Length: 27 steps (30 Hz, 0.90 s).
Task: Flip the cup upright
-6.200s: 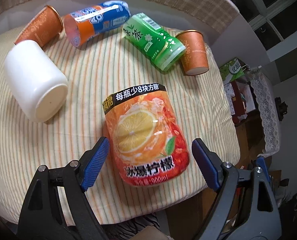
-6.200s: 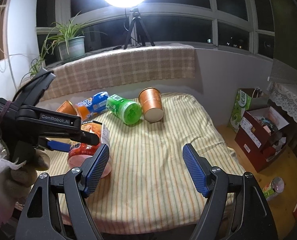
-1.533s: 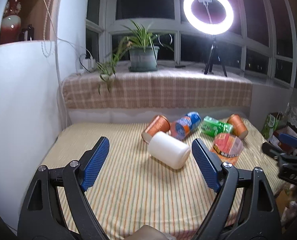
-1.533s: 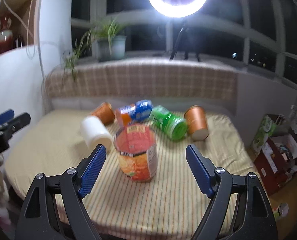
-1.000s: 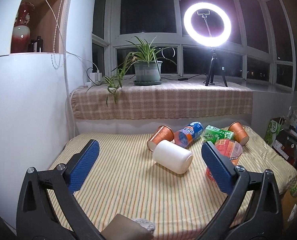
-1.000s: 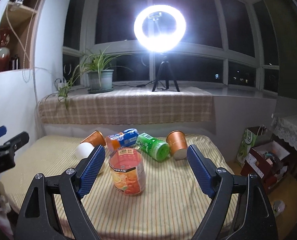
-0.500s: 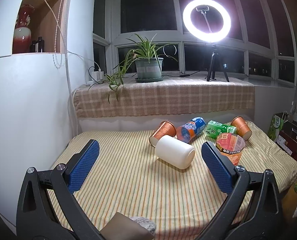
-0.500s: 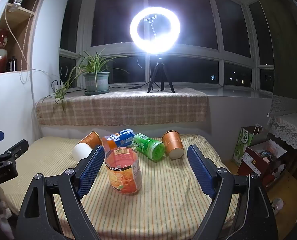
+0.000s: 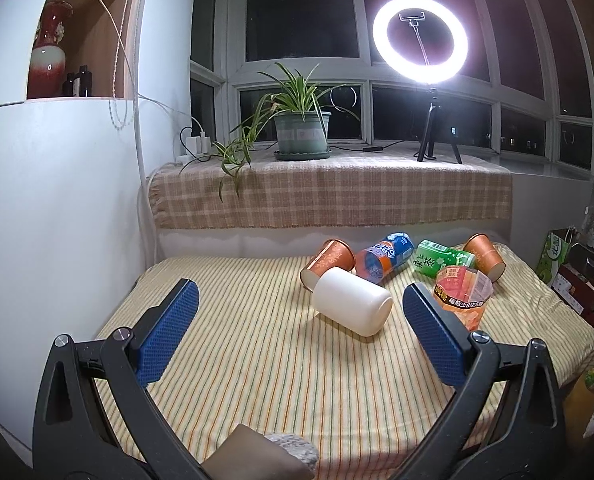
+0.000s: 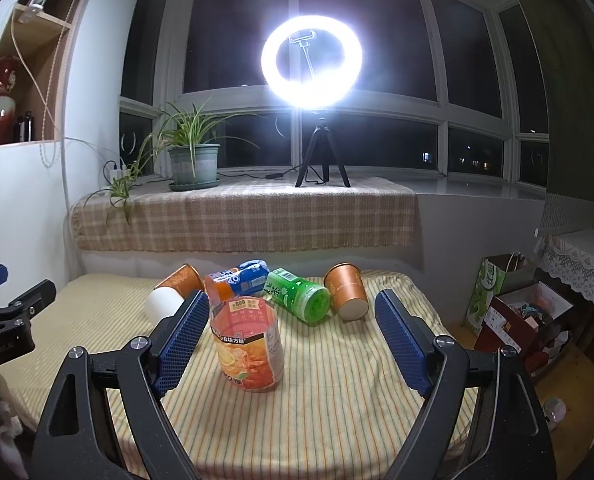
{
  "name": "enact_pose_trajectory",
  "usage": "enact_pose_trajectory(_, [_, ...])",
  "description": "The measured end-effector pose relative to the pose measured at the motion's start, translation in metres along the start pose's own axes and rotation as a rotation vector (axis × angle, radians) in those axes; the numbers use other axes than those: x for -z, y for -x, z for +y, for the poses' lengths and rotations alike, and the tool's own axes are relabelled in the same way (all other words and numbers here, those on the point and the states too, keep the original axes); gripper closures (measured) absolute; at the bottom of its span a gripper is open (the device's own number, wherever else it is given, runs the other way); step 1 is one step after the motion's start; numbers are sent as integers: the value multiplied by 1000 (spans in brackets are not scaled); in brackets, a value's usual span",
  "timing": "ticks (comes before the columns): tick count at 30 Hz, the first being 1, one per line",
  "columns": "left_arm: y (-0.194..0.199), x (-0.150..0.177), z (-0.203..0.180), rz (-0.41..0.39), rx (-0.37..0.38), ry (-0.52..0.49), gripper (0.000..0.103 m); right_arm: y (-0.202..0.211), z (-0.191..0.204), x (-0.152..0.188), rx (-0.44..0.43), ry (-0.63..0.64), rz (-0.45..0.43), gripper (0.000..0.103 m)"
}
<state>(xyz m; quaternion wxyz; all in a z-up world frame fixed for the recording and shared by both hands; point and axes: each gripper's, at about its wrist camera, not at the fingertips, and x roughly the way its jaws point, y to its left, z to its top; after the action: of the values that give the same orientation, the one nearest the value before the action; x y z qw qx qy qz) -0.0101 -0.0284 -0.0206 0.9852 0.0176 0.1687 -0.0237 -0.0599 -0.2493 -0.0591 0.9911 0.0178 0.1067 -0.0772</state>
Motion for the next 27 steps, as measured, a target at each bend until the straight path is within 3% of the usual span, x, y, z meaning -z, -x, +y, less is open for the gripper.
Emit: enact_pose_trajectory(27, [-3,1,-6,4,4,-10,0,-1,1,-1,1,1,4,18])
